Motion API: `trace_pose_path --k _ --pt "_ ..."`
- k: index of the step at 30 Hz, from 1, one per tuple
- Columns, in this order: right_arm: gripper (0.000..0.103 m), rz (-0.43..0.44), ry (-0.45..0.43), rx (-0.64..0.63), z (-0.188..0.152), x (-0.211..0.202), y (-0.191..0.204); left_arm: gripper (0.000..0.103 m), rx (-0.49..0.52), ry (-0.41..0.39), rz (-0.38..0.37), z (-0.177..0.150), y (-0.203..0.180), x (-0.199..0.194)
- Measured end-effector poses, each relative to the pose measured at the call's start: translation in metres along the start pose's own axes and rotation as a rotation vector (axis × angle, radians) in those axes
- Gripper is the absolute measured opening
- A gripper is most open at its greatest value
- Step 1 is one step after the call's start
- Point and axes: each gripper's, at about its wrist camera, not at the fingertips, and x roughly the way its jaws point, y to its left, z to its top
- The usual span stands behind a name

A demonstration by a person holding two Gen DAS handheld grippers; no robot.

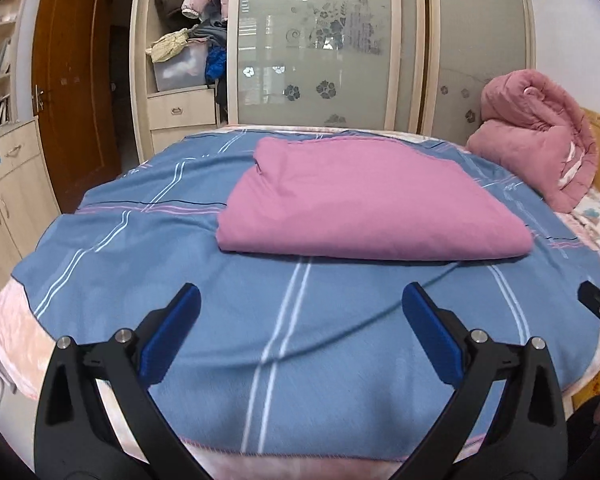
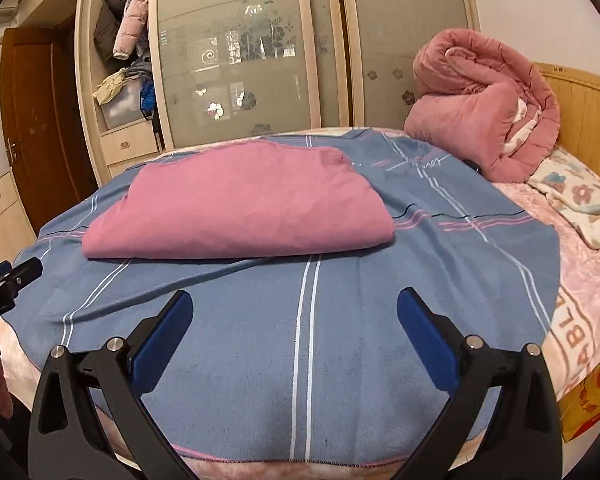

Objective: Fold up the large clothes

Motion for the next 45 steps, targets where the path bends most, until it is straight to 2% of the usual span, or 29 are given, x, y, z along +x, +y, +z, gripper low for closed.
trace_pose_path --k 6,11,16,19,22,27,45 --pt "0.102 -0.022 -0.021 -0.013 -0.001 -0.006 0.009 0.101 0.018 -0.041 0.019 -0.002 -0.009 -0.008" --pt "0.102 -0.014 -0.004 -0.015 -0.001 0.001 0.017 0.101 0.046 -0.040 0.030 0.000 -0.018 -0.001" --pt "0.102 0.002 0.005 -0.038 -0.001 0.006 0.026 0.101 0.061 -0.021 -0.013 0.002 -0.023 0.004" --pt "0.102 0.006 0.003 -0.038 -0.002 0.006 0.027 0.101 0.075 -0.025 0.011 0.003 -0.025 0.005" --pt "0.102 0.008 0.001 -0.021 -0.001 0.006 0.024 0.101 0.055 -0.034 -0.008 0.006 -0.022 0.005" --pt "0.102 0.012 0.003 -0.018 -0.001 0.006 0.022 0.101 0.051 -0.066 0.001 0.008 -0.023 0.002" --pt "0.102 0.018 0.001 -0.015 -0.001 0.004 0.021 0.101 0.049 -0.034 -0.058 0.006 -0.026 0.005"
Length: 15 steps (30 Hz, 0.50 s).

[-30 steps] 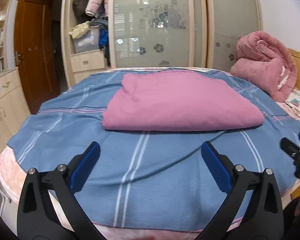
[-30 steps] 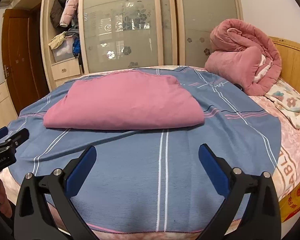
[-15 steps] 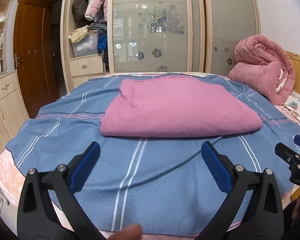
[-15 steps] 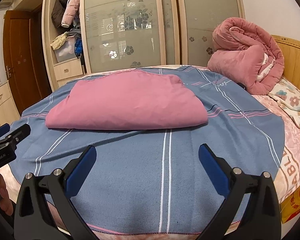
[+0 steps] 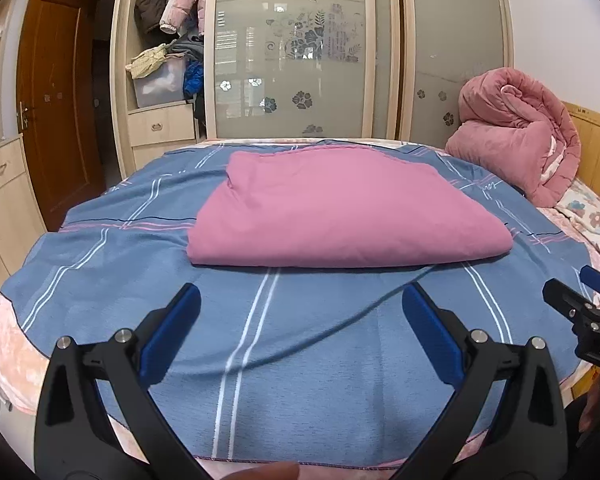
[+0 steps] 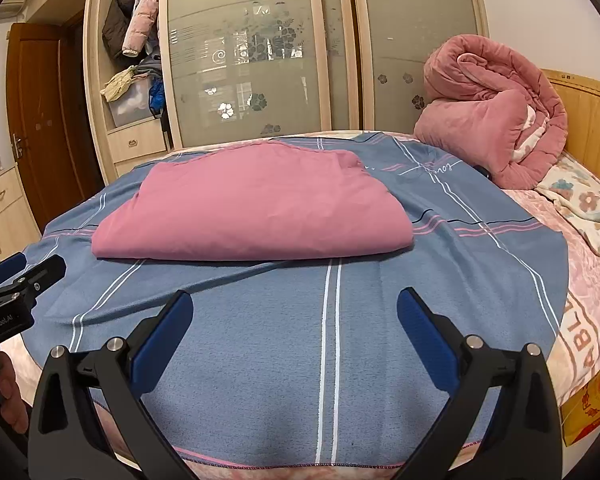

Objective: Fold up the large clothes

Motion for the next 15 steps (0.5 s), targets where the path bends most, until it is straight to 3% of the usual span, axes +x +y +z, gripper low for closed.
trace_pose_path --k 15 --pt "0.102 0.001 0.000 0.005 0.0002 0.0000 -0.0017 0.101 -0.010 -0.020 0.012 -0.0025 0.0015 -0.0003"
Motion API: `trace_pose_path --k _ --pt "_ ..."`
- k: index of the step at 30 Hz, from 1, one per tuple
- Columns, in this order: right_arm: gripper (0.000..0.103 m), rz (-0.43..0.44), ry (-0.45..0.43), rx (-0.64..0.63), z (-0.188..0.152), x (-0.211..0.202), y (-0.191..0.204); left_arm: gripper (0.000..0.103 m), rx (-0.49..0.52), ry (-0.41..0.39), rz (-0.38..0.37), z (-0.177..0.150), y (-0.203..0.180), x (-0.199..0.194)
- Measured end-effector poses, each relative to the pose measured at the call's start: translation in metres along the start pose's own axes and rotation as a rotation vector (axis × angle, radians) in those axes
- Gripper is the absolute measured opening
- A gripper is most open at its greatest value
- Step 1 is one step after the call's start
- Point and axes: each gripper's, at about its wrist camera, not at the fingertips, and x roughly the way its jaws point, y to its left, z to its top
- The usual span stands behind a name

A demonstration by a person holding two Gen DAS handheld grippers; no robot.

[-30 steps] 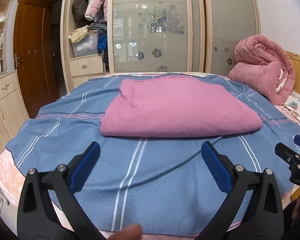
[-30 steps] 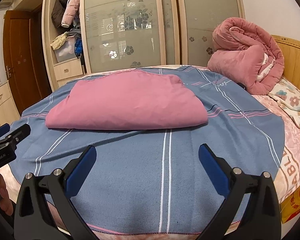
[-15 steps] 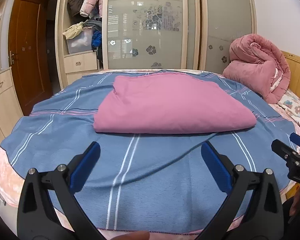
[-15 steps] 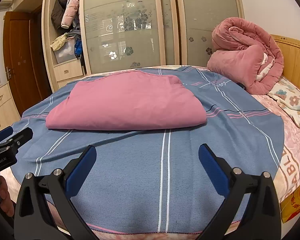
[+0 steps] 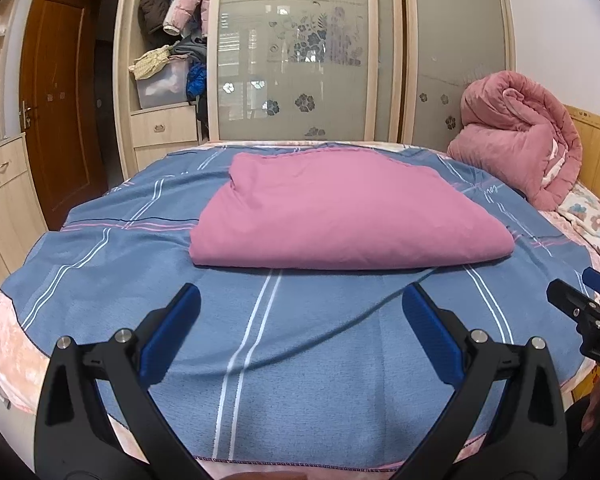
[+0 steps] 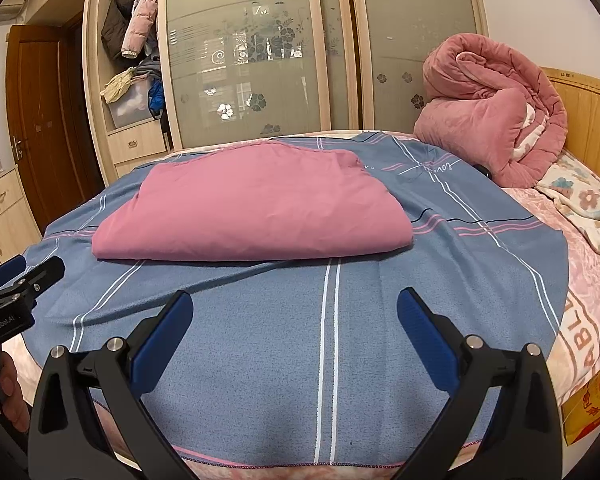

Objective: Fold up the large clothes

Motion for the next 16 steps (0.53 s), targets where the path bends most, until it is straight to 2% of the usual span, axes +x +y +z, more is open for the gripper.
trace_pose_path --k 10,16 --pt "0.102 0.005 0.006 -0.002 -0.0016 -0.0002 0.0009 0.101 0.004 0.005 0.033 0.0005 -0.0025 0.0002" --pt "0.102 0.007 0.008 -0.003 -0.0024 -0.0004 0.0012 0.101 -0.001 0.019 0.022 0.0007 -0.0002 0.0016"
